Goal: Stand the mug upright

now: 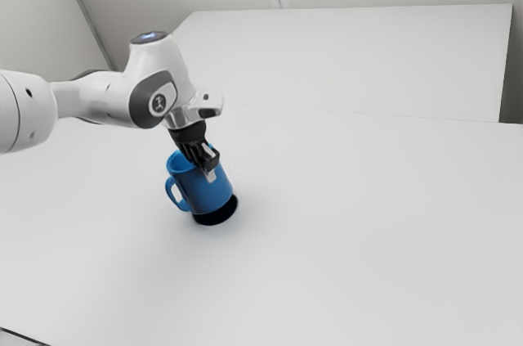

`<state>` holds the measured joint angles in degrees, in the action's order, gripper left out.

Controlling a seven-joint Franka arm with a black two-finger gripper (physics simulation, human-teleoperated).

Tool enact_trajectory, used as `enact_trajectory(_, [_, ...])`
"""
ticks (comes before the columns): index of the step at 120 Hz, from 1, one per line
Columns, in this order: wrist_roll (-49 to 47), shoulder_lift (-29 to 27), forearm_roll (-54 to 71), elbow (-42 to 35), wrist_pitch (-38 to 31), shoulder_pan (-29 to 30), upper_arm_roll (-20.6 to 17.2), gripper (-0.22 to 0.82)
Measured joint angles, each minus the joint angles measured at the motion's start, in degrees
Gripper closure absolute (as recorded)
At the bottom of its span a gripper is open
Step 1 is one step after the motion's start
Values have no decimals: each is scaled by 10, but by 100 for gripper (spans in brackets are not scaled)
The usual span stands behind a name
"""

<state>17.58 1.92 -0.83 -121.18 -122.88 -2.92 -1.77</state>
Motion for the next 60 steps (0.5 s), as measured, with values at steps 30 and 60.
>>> enact_trajectory(30, [-33, -1, 36, -19, -26, -14, 0, 61])
enact_trajectory(60, [-46, 1, 32, -17, -31, -20, 1, 20])
